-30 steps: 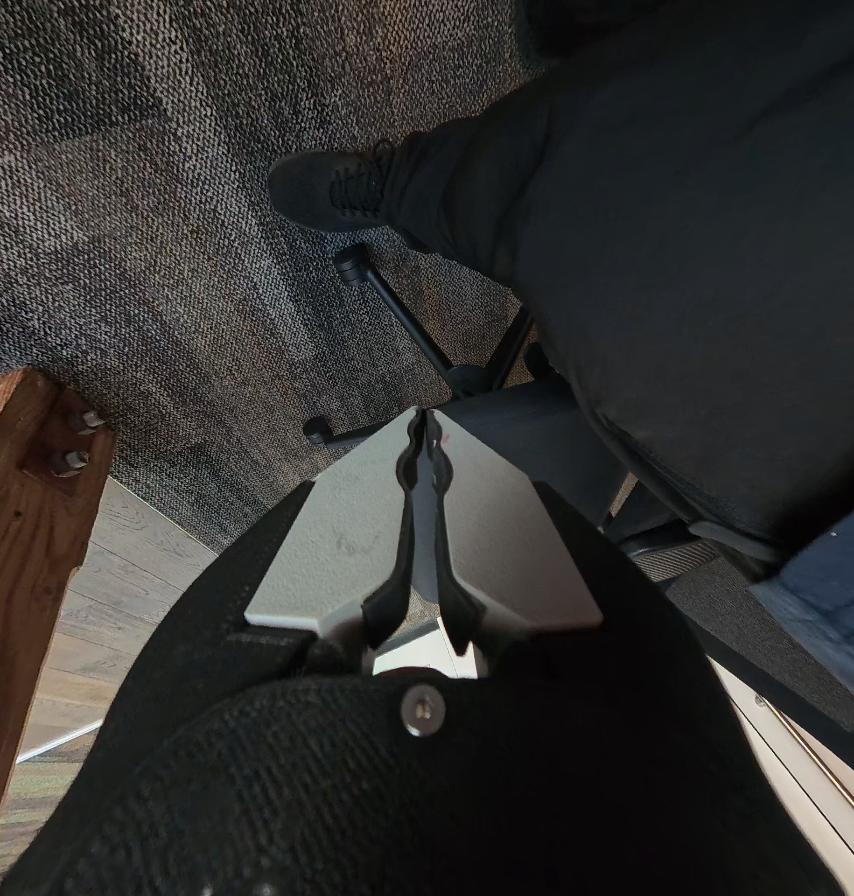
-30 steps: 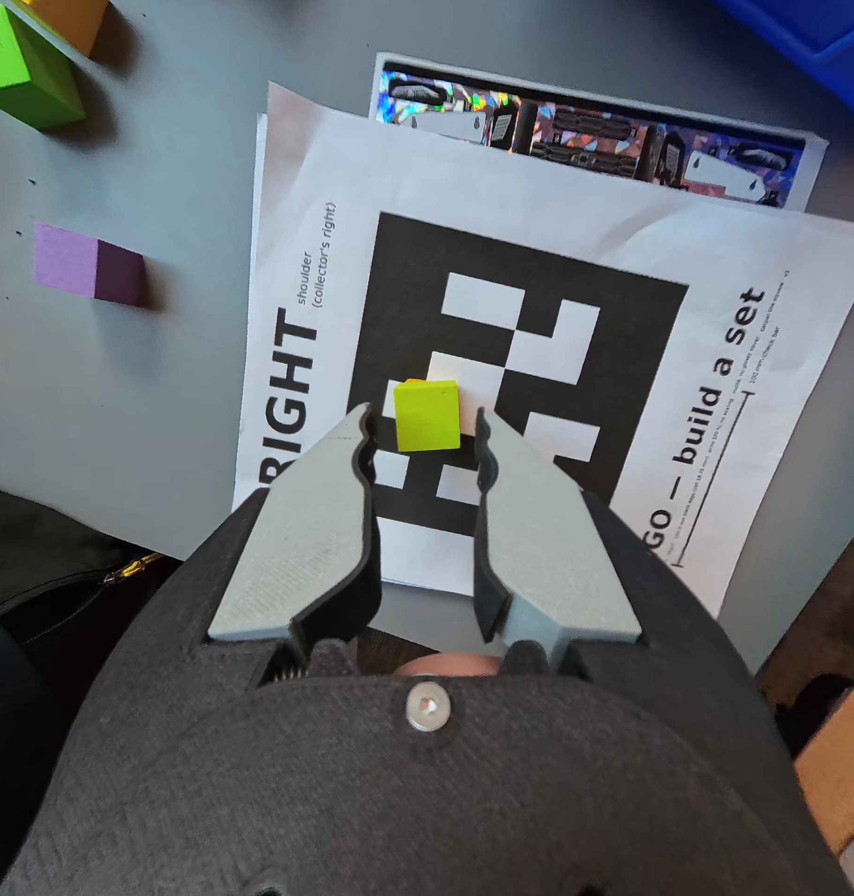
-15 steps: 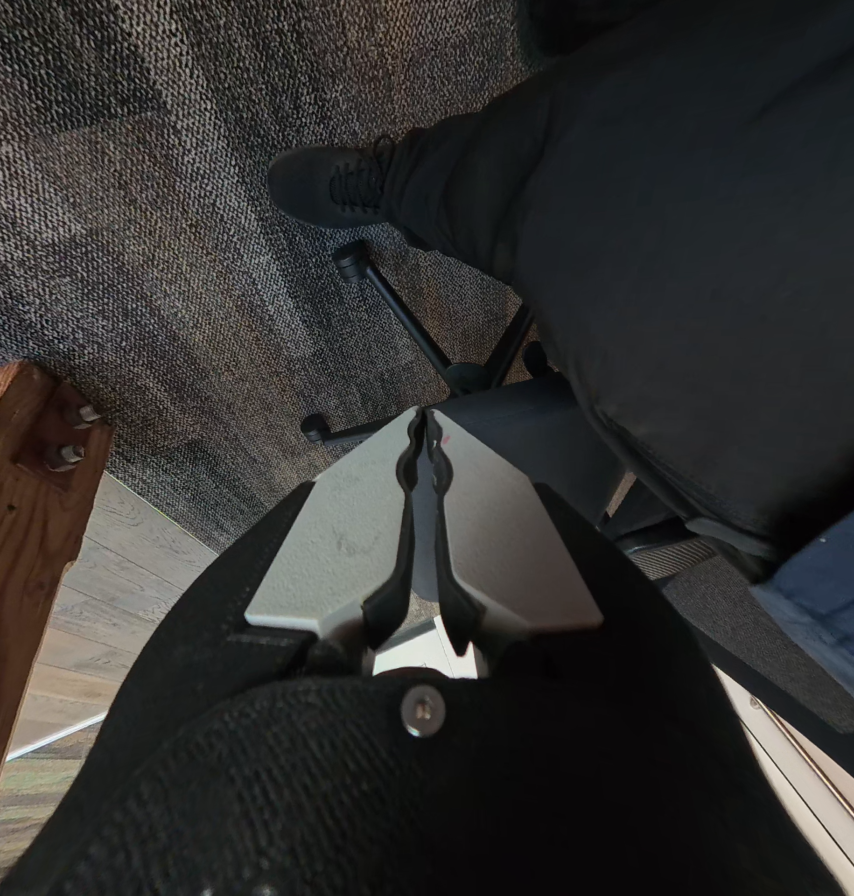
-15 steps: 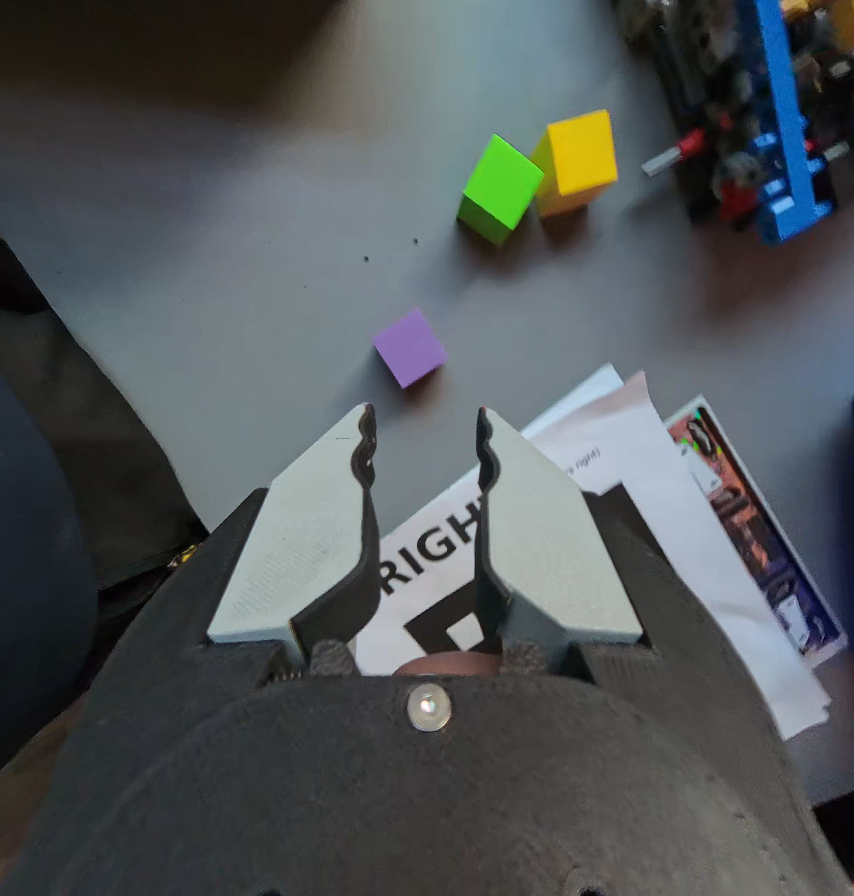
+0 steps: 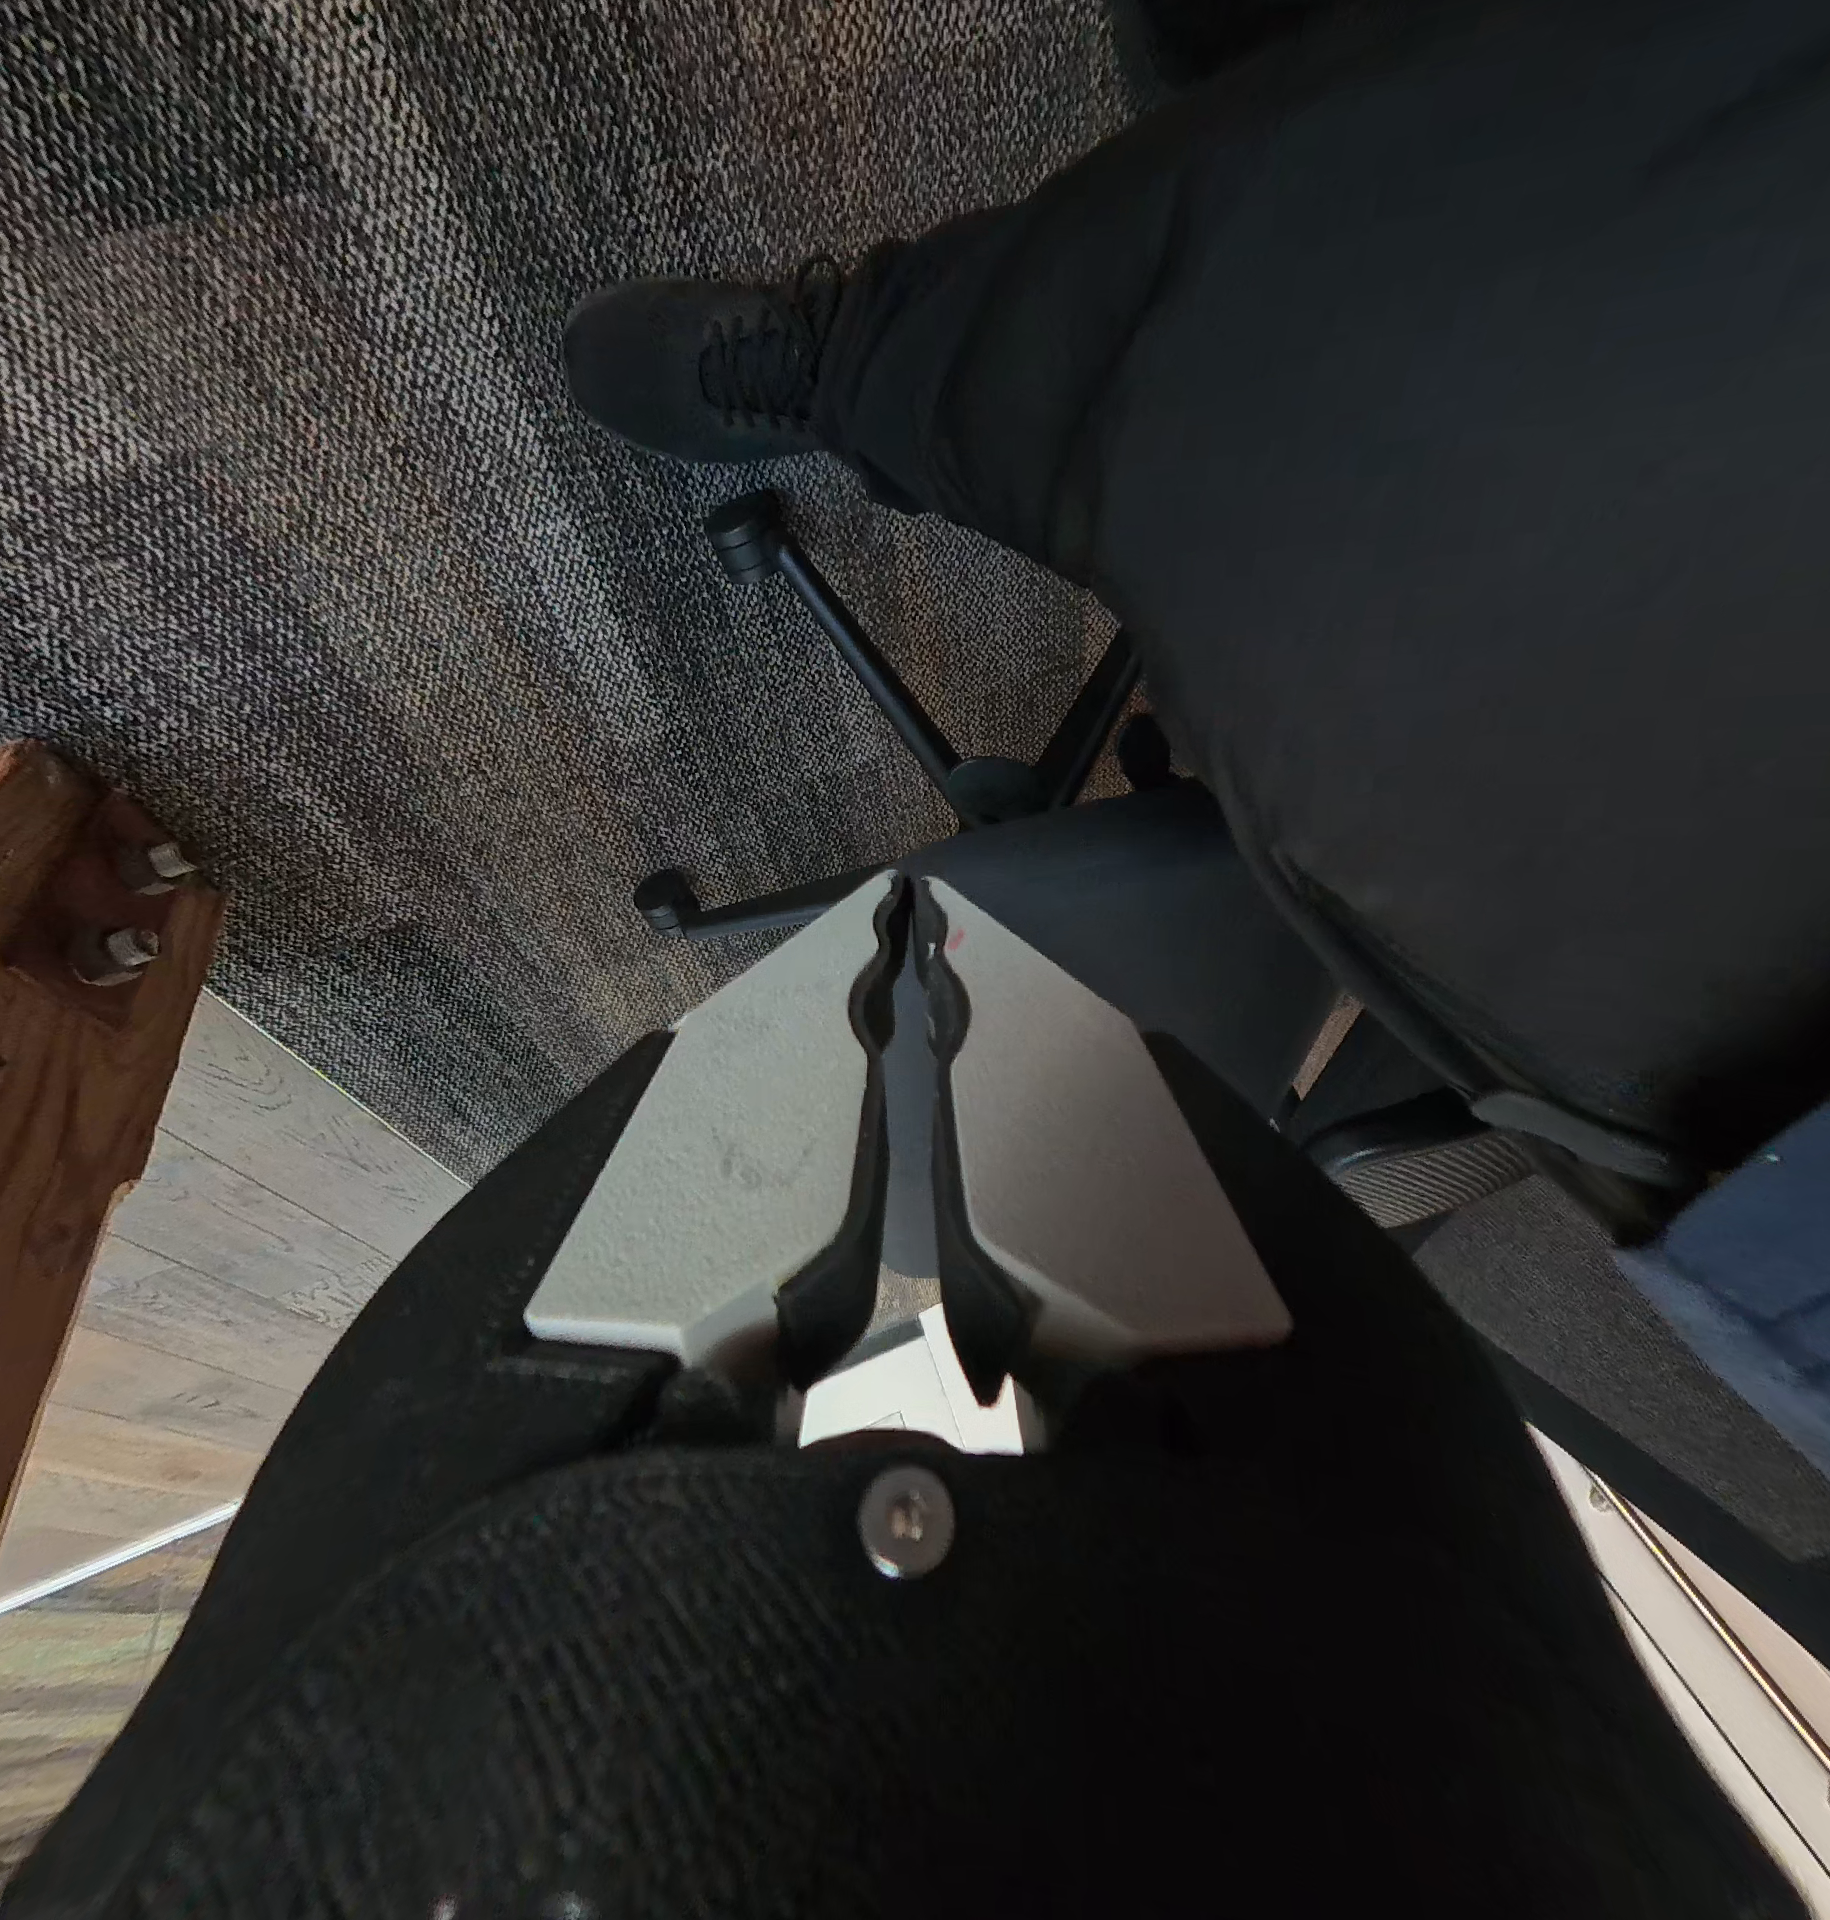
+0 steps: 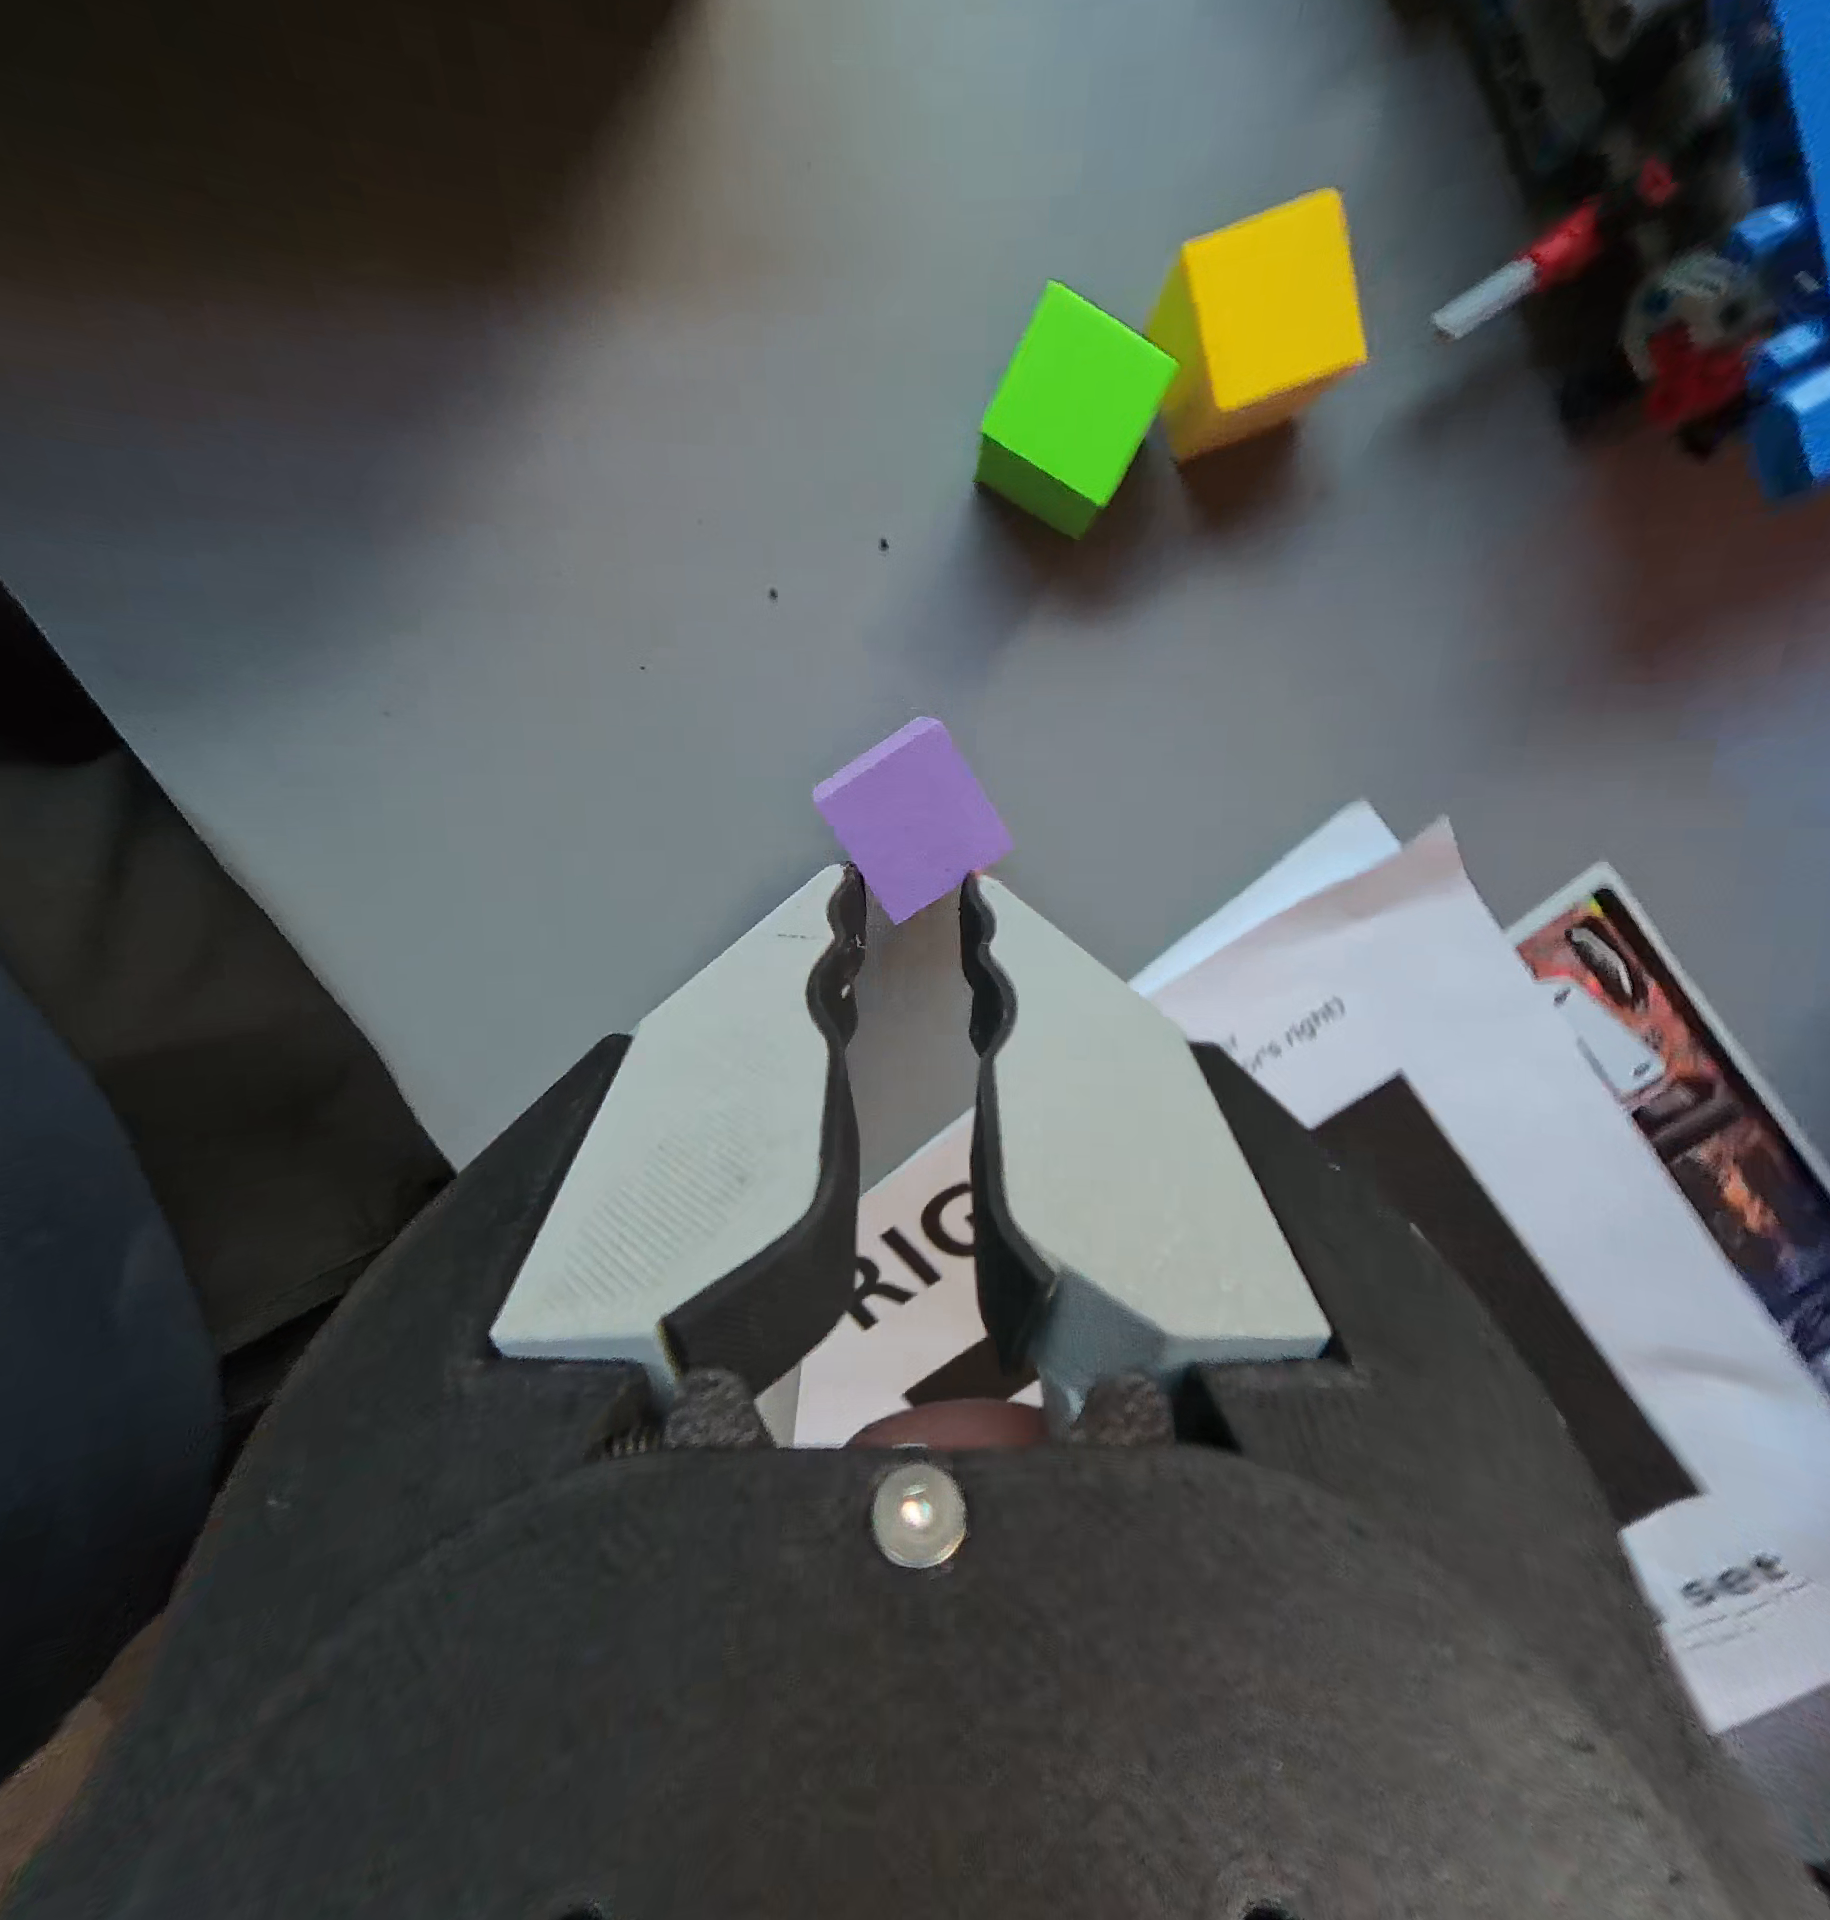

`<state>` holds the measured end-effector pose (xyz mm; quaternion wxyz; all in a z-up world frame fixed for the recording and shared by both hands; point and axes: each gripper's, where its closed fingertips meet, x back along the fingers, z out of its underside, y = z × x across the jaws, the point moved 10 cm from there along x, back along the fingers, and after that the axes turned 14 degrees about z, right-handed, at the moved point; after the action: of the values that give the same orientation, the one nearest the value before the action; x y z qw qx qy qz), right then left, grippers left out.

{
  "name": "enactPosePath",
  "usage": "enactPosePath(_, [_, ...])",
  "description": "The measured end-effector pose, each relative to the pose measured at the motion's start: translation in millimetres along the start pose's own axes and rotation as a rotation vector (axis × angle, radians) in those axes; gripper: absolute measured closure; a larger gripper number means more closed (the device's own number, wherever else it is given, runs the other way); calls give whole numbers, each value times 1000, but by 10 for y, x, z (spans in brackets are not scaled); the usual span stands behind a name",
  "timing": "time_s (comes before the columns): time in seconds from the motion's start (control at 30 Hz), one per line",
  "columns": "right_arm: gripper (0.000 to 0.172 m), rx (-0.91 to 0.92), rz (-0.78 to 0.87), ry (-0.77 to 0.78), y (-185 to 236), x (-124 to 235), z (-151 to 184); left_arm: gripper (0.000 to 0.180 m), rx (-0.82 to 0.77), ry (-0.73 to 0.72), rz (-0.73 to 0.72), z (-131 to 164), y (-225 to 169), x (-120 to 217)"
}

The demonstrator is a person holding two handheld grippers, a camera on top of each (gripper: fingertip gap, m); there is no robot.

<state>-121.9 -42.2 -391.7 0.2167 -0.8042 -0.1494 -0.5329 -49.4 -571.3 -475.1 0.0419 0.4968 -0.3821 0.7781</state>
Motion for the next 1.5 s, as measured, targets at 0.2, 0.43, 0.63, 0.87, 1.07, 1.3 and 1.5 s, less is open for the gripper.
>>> enactPosePath(0.2, [155,-142,17,27,-54,28,258,180,-16,34,7,18,-16,-37])
enactPosePath(0.43, [144,-180,30,36,32,-2,310,180,-28,21,5,-33,-49,-29])
enactPosePath(0.63, [134,-54,88,69,94,-43,223,180,-13,2,0,-33,-24,-8])
enactPosePath(0.87, [143,-223,90,151,71,-171,190,180,9,0,8,4,-25,-39])
enactPosePath(1.07, [143,-352,132,41,-77,154,208,180,1,-4,16,-7,-63,-72])
enactPosePath(1.3, [143,-602,244,21,-673,737,794,180,0,18,28,6,-69,-142])
enactPosePath(1.5, [143,-614,208,126,-770,704,1107,180,-17,33,23,-70,-45,-110])
